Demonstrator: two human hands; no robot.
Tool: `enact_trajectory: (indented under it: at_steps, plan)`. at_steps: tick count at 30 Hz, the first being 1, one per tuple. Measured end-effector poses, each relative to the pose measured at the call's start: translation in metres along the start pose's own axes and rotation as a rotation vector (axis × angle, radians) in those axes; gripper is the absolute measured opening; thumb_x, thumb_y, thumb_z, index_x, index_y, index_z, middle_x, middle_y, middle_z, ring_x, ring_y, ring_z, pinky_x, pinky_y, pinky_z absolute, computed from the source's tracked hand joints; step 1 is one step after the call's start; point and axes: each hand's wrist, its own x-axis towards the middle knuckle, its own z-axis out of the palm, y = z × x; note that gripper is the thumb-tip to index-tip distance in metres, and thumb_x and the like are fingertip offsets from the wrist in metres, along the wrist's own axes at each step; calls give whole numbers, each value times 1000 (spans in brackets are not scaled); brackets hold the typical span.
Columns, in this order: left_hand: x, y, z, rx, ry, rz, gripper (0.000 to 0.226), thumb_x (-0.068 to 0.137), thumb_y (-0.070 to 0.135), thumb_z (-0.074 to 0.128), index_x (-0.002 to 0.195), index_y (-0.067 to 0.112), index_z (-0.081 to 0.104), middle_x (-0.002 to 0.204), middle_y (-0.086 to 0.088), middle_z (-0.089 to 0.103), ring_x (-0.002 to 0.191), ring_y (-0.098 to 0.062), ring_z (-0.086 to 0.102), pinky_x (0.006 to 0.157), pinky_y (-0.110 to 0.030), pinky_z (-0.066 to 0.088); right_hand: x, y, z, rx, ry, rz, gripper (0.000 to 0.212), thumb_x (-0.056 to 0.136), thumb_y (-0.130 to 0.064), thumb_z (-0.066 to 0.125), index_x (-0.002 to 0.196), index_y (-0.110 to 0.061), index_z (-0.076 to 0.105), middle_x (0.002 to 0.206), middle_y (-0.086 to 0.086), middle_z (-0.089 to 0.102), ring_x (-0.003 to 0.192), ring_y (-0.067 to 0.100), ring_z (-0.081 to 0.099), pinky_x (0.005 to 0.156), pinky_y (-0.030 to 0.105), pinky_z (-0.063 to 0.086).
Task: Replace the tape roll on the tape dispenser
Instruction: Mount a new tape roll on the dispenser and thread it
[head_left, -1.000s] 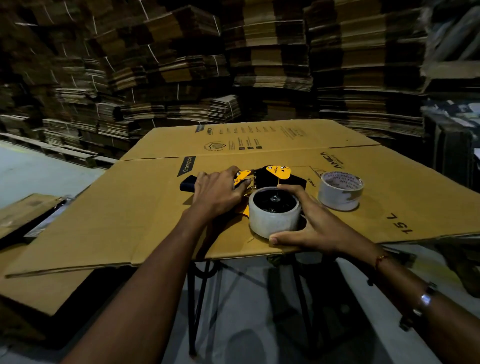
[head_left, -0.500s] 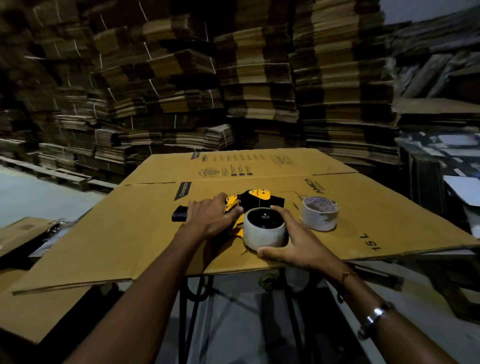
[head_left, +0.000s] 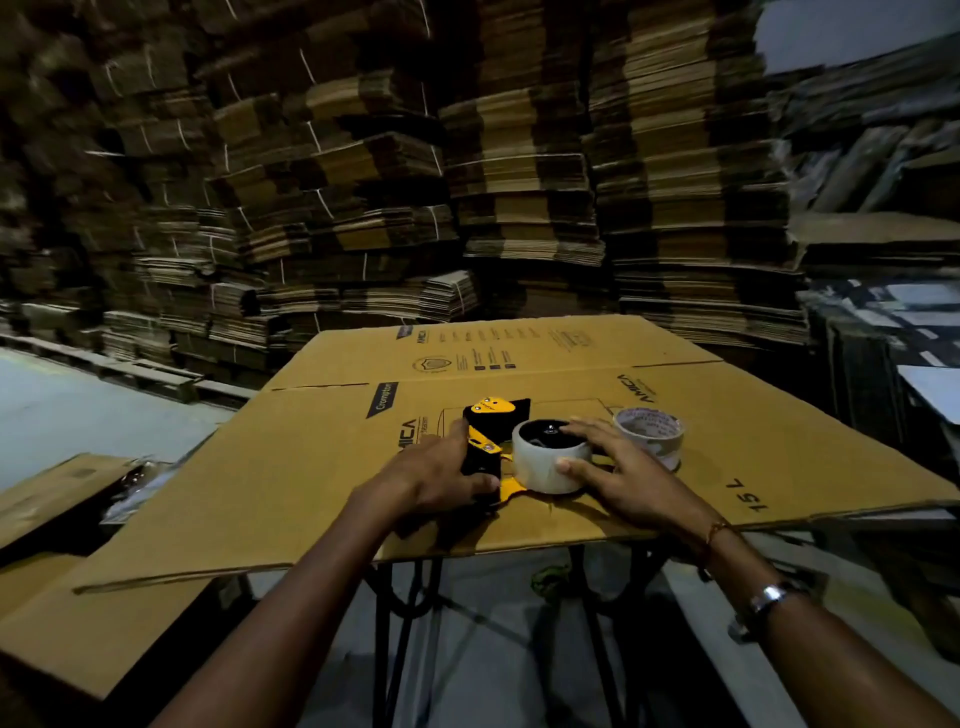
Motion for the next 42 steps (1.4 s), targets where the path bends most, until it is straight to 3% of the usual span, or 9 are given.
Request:
enact_trajectory:
  at_steps: [7, 12, 17, 19, 22, 25, 29, 32, 42]
  plan:
    - [-34, 41, 7, 105, 47, 5, 76, 90, 72, 45, 139, 15, 38, 121, -11, 64, 107, -30, 62, 86, -41, 50, 12, 20, -15, 149, 18, -3, 44, 99, -28, 63, 141, -38, 54, 151, -8, 49, 140, 10, 45, 114, 38, 44]
    - [-62, 81, 28, 88, 179, -111, 92, 94, 72, 32, 157, 9, 10, 137, -16, 55, 121, -36, 56, 92, -43, 45, 11, 21, -12, 214, 108, -14, 39, 99, -19, 64, 133, -37, 59, 145, -7, 55, 132, 10, 54, 97, 22, 52]
    - [-78, 102, 57, -94, 185, -154, 95, 91, 76, 21, 157, 19, -17, 127, -12, 60, 118, -32, 56, 100, -43, 41, 10, 19, -13, 323, 83, -6, 37, 103, -10, 55, 125, -39, 61, 140, -10, 56, 131, 11, 53, 88, 15, 55]
    - [-83, 102, 62, -166, 228, -123, 91, 90, 77, 23, 159, 24, -8, 115, -5, 65, 110, -28, 59, 99, -44, 43, 8, 13, -17, 437, 104, 20, 43, 104, -1, 48, 122, -37, 62, 138, -11, 58, 134, 15, 52, 92, 21, 56]
    - [-85, 81, 55, -254, 483, -37, 58, 98, 60, 37, 150, 34, 35, 93, 9, 66, 89, -12, 62, 85, -31, 49, 0, -1, -27, 342, 231, -18, 39, 104, -5, 50, 121, -38, 63, 134, -14, 62, 131, 9, 55, 102, 32, 52]
    - [-61, 41, 31, -239, 731, -16, 42, 99, 16, 54, 139, 31, 53, 122, 7, 66, 103, -13, 64, 91, -37, 54, -17, -28, -27, 144, 225, -145, 25, 101, -25, 59, 122, -36, 68, 127, -26, 62, 121, -10, 53, 103, 29, 49]
    - [-12, -2, 0, -158, 417, 132, 60, 95, 0, 50, 144, 35, 48, 157, 11, 36, 143, -14, 33, 117, -46, 35, -29, -77, -3, -308, 70, -286, 43, 97, -51, 57, 135, -32, 59, 134, -21, 53, 128, 1, 40, 104, 29, 39]
    - [3, -12, 3, -239, 170, 256, 55, 99, 0, 43, 142, 32, 52, 159, 12, 37, 147, -9, 29, 123, -44, 27, -24, -94, 23, -558, 0, -216, 56, 97, -56, 52, 145, -30, 44, 140, -13, 46, 131, 10, 33, 102, 31, 36]
    - [-9, -19, 15, -164, 278, 232, 51, 101, 11, 43, 144, 38, 50, 157, 21, 35, 147, -12, 31, 119, -43, 33, -10, -62, 16, -418, -208, -352, 31, 101, -25, 58, 124, -46, 54, 141, -22, 38, 140, 11, 17, 115, 44, 30]
